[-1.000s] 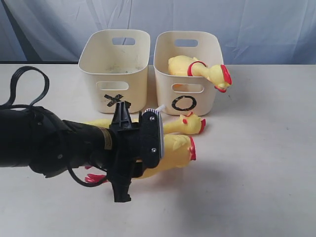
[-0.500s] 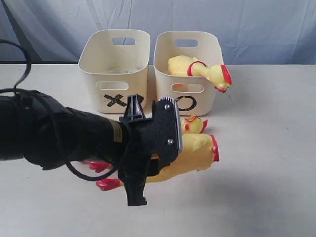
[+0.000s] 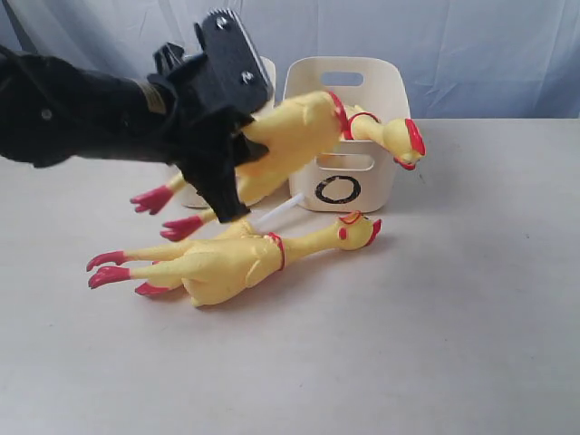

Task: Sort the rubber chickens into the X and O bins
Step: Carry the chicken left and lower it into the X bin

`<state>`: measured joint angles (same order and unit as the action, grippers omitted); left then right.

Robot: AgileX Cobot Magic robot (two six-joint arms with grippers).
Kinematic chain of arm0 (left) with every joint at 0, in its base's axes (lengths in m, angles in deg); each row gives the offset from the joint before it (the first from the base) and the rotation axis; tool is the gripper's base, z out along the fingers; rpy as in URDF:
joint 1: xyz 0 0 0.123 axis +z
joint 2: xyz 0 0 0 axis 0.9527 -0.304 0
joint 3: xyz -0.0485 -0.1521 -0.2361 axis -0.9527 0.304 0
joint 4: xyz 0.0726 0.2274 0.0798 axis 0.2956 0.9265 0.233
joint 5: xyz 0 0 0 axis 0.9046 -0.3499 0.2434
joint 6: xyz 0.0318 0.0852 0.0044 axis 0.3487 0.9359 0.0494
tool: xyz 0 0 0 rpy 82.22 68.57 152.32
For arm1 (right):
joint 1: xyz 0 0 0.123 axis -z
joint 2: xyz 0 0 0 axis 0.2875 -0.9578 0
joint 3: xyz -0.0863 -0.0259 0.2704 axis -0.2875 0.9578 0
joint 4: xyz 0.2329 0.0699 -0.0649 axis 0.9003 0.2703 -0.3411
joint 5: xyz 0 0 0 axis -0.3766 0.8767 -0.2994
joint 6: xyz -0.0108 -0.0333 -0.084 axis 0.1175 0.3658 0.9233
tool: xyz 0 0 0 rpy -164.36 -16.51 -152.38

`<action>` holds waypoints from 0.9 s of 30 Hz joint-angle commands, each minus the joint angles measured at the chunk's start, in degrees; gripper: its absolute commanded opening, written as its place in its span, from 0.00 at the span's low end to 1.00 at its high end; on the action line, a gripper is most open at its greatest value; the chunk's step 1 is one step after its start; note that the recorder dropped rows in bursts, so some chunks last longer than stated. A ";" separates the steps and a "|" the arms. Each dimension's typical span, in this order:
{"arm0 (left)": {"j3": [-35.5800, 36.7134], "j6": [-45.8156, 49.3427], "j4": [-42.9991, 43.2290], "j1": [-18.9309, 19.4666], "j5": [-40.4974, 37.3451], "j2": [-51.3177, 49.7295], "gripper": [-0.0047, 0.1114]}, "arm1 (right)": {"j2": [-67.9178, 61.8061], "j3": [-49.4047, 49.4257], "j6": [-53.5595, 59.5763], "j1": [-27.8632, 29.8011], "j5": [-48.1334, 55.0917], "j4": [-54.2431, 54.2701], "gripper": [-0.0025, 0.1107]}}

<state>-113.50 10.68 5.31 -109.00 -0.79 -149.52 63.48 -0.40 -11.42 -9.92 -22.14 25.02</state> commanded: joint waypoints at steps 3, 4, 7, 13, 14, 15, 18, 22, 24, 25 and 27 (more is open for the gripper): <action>-5.06 -2.50 -0.21 8.59 2.82 -0.57 0.04 | 0.29 0.26 0.30 0.22 -0.54 -0.17 0.43; -5.96 -2.50 -0.21 9.51 2.99 -1.28 0.04 | 0.29 0.26 0.30 0.22 -0.54 -0.17 0.43; -8.37 -2.50 -0.21 10.94 5.90 -3.96 0.04 | 0.29 0.26 0.30 0.22 -0.54 -0.17 0.43; -14.92 -2.36 0.26 12.16 10.44 -11.15 0.04 | 0.29 0.26 0.30 0.22 -0.54 -0.17 0.43; -16.35 -2.36 0.26 12.30 10.44 -12.58 0.04 | 0.29 0.26 0.30 0.22 -0.54 -0.17 0.43; -17.79 -2.36 0.26 12.50 10.44 -13.66 0.04 | 0.29 0.26 0.30 0.22 -0.54 -0.17 0.43; -21.71 -2.36 1.35 12.73 10.33 -17.07 0.04 | 0.29 0.26 0.30 0.22 -0.44 -0.17 0.43; -26.91 -2.24 2.68 12.73 10.10 -21.46 0.04 | 0.29 0.26 0.30 0.22 -0.44 -0.17 0.43; -29.74 -2.24 3.04 12.94 9.23 -23.34 0.04 | 0.29 0.26 0.30 0.22 -0.44 -0.17 0.43; -31.18 -2.24 3.54 13.11 8.31 -24.39 0.04 | 0.29 0.26 0.30 0.22 -0.44 -0.17 0.43; -33.57 -2.24 3.70 13.66 7.08 -26.15 0.04 | 0.29 0.26 0.30 0.22 -0.44 -0.17 0.43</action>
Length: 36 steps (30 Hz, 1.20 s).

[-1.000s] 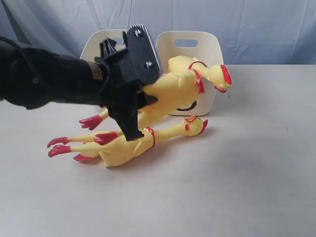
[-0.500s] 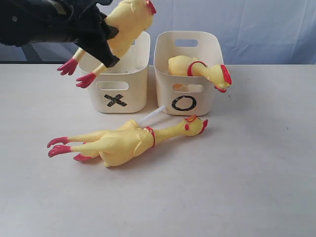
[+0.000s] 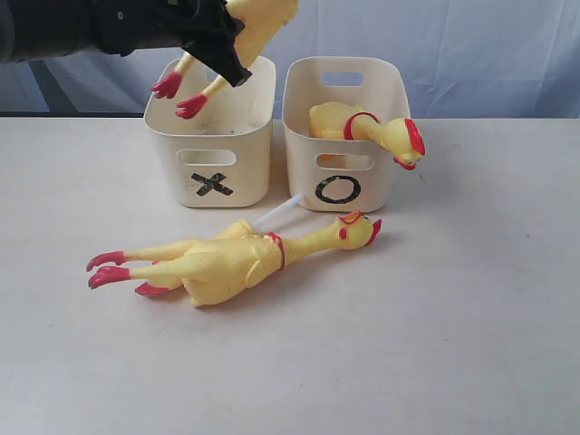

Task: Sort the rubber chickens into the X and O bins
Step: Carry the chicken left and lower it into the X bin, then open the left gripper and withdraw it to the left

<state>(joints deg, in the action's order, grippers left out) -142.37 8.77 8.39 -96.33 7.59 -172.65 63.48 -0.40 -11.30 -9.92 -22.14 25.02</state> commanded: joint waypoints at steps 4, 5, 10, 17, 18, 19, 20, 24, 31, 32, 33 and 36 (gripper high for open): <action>-8.98 -0.45 0.62 2.10 -5.07 -6.60 0.04 | 0.29 0.26 0.18 0.22 -0.44 -0.17 0.43; -9.89 -0.45 0.62 2.39 -6.35 -7.30 0.04 | 0.29 0.26 0.18 0.22 -0.44 -0.17 0.43; -12.97 -2.10 1.05 3.86 -10.92 -10.18 0.04 | 0.29 0.26 0.18 0.22 -0.44 -0.17 0.43; -12.98 -2.10 1.34 4.62 -11.46 -12.30 0.04 | 0.29 0.26 0.18 0.22 -0.44 -0.17 0.43; -12.98 -2.10 1.34 4.83 -11.45 -12.73 0.04 | 0.29 0.26 0.18 0.22 -0.44 -0.17 0.43; -12.98 -2.10 1.34 4.83 -11.55 -12.88 0.04 | 0.29 0.26 0.18 0.22 -0.44 -0.17 0.43; -12.98 -2.21 1.34 4.98 -11.53 -13.18 0.04 | 0.29 0.26 0.18 0.22 -0.44 -0.17 0.43; -12.98 -3.45 1.59 5.19 -11.53 -14.51 0.04 | 0.29 0.26 0.18 0.22 -0.44 -0.17 0.43; -12.98 -3.66 1.84 5.19 -11.53 -16.72 0.04 | 0.29 0.26 0.18 0.22 -0.44 -0.17 0.43; -12.98 -3.66 1.84 5.19 -11.53 -16.83 0.07 | 0.29 0.26 0.18 0.22 -0.44 -0.17 0.43; -12.98 -3.66 1.84 5.19 -11.23 -16.97 0.09 | 0.29 0.26 0.18 0.22 -0.44 -0.17 0.43; -12.98 -3.66 1.87 5.19 -10.12 -16.97 0.18 | 0.29 0.26 0.18 0.22 -0.44 -0.17 0.43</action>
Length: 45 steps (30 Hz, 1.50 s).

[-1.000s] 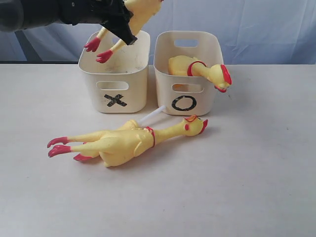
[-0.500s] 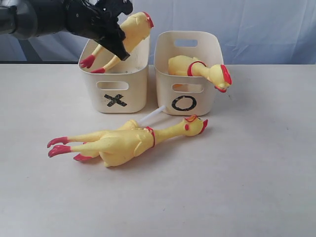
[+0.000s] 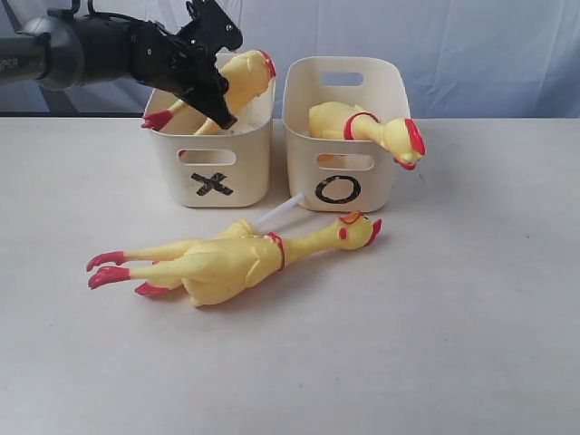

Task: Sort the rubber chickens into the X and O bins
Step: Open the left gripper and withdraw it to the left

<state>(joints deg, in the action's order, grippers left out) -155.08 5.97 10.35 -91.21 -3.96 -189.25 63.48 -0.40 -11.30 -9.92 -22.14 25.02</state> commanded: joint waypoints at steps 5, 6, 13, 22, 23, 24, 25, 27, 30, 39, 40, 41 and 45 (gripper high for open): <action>-0.28 -0.85 -0.08 0.07 2.01 -0.37 0.40 | 0.29 0.26 0.18 0.22 -0.44 -0.17 0.43; -0.28 -0.85 -0.20 0.07 2.01 -0.37 0.41 | 0.29 0.26 0.18 0.22 -0.44 -0.17 0.43; -0.28 -0.85 -0.20 0.07 2.38 -0.37 0.45 | 0.29 0.26 0.18 0.22 -0.44 -0.41 0.43; -0.28 -0.85 -0.20 -0.04 2.47 1.69 0.45 | 0.29 0.26 0.18 0.22 -0.55 -1.25 0.43; -0.28 -0.85 -0.67 -0.04 1.81 2.43 0.45 | 0.29 0.26 0.18 0.22 -0.55 -1.38 0.43; -0.28 -0.85 -1.32 -0.04 1.03 3.29 0.45 | 0.29 0.26 0.18 0.22 -0.55 -1.64 0.43; -0.28 -0.85 -1.72 -0.04 -0.11 4.07 0.45 | 0.29 0.26 0.18 0.22 -0.55 -1.64 0.43; -0.28 -0.85 -2.00 -0.04 -2.88 6.23 0.44 | 0.29 0.26 0.18 0.22 -0.55 -1.64 0.43; -0.28 -0.85 -2.85 -0.04 -8.06 9.51 0.31 | 0.29 0.26 0.32 0.22 -0.55 -1.64 0.43; -0.28 -0.85 -5.51 -0.04 -25.76 18.25 0.04 | 0.29 0.26 0.47 0.22 -0.91 -1.86 0.43; -0.28 -0.85 -6.35 -0.04 -28.23 19.70 0.04 | 0.29 0.26 0.47 0.22 -0.91 -1.86 0.43; -0.28 -0.85 -6.89 -0.04 -29.45 20.40 0.04 | 0.29 0.26 0.47 0.22 -0.91 -1.86 0.43; 4.36 -3.74 -8.06 -0.04 -33.06 25.60 0.04 | 0.29 0.26 0.47 0.22 -0.80 -1.25 0.43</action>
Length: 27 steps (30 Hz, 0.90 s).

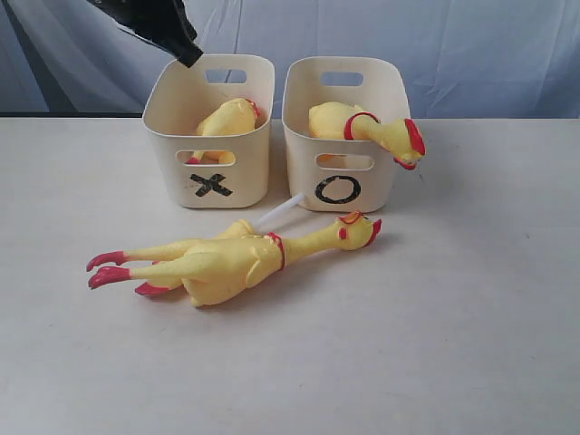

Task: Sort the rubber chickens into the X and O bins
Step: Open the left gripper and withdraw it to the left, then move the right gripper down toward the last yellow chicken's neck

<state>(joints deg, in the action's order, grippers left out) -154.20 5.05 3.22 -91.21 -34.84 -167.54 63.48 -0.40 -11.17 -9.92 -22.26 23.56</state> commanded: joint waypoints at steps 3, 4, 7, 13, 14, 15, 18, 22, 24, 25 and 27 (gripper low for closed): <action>10.84 -4.96 0.17 -0.04 -2.54 10.11 0.04 | 0.29 0.26 2.97 0.22 -0.03 5.88 0.43; 12.88 -5.78 0.17 -0.04 -2.25 11.80 0.04 | 0.29 0.26 3.28 0.22 0.26 7.38 0.43; 20.59 -9.50 -0.11 -0.04 -1.62 19.17 0.04 | -1.17 0.26 8.12 0.22 1.31 13.63 0.43; 34.78 -16.97 -1.60 -0.04 -0.13 37.21 0.04 | -13.45 0.26 24.69 0.22 0.81 17.95 0.43; 38.10 -18.88 -1.60 -0.04 0.55 42.00 0.04 | -16.85 0.26 28.25 0.22 -1.68 17.95 0.43; 39.94 -20.02 -1.60 -0.04 0.99 44.70 0.04 | -18.46 0.26 30.47 0.22 -3.14 17.95 0.43; 47.93 -22.47 -1.60 -0.04 0.97 57.74 0.04 | -26.38 0.12 40.65 0.22 -9.51 18.49 0.43; 52.66 -23.88 -2.10 -0.04 0.57 67.85 0.04 | -33.10 0.12 46.03 0.22 -12.46 20.33 0.43; 54.20 -23.88 -2.39 -0.04 -0.09 72.16 0.04 | -36.73 -0.01 49.26 0.22 -14.01 21.99 0.43; 55.05 -23.88 -2.39 -0.04 -0.90 75.30 0.04 | -40.06 -0.10 52.48 0.22 -15.59 23.93 0.43; 56.60 -24.16 -2.15 -0.04 -1.53 79.25 0.04 | -45.66 -1.30 57.51 0.22 -16.20 25.30 0.43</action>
<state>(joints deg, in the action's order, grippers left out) -98.96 -18.39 1.36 -91.21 -35.56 -91.67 22.22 -0.54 41.38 -9.92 -36.63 46.92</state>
